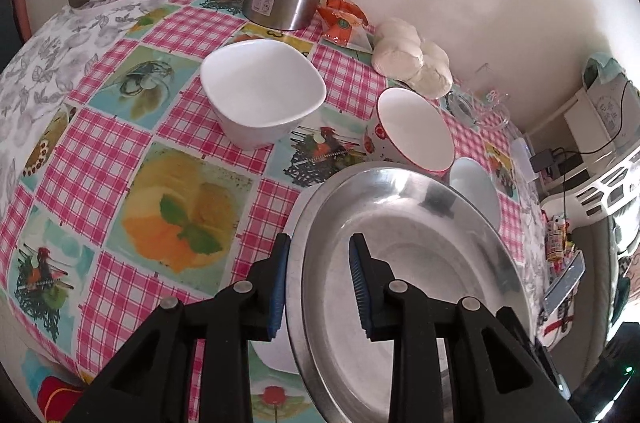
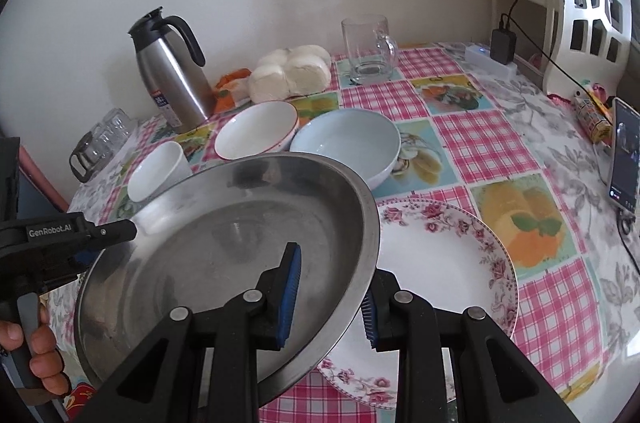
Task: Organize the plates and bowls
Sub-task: 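Lift the steel basin with the right gripper and carry it over the floral plate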
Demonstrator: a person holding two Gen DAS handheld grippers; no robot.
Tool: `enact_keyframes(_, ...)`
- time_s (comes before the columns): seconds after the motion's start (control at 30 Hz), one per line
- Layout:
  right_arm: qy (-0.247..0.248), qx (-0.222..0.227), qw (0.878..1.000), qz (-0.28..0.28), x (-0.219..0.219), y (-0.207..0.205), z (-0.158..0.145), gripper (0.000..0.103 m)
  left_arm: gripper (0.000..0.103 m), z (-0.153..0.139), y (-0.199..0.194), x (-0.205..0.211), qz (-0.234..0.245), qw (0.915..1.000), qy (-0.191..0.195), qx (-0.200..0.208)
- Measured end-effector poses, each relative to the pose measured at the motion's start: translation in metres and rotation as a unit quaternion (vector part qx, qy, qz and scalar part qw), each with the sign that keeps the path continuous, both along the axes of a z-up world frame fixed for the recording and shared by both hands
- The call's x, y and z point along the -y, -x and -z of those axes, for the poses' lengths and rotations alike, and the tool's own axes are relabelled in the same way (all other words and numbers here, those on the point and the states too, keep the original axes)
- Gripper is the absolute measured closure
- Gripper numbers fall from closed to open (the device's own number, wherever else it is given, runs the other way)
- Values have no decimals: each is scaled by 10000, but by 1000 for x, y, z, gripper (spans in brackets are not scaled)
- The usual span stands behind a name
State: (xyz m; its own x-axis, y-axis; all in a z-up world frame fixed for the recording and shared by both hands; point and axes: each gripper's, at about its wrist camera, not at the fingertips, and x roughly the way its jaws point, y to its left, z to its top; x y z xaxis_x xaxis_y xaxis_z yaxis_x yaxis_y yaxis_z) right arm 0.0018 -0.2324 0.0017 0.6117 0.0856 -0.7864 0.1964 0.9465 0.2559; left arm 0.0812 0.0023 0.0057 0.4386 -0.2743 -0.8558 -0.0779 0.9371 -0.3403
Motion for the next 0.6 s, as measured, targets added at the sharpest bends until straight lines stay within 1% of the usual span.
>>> enact_keyframes(0.13, 85, -20, 9999, -97, -7, -2, 2, 74, 73, 7, 0, -7, -65, 10000, 16, 39)
enact_keyframes(0.23, 153, -39, 9997, -187, -13, -3, 4, 74, 71, 12, 0, -13, -149, 9999, 38, -11)
enact_keyframes(0.3, 144, -80, 9996, -239, -16, -6, 8, 74, 69, 14, 0, -16, -184, 9998, 36, -17)
enact_keyframes(0.43, 72, -153, 9995, -264, -19, -9, 14, 74, 69, 17, 0, -22, -203, 9998, 89, 1)
enact_keyframes(0.6, 115, -220, 9992, -307, -25, -11, 18, 73, 68, 24, -1, -26, -220, 9997, 101, -68)
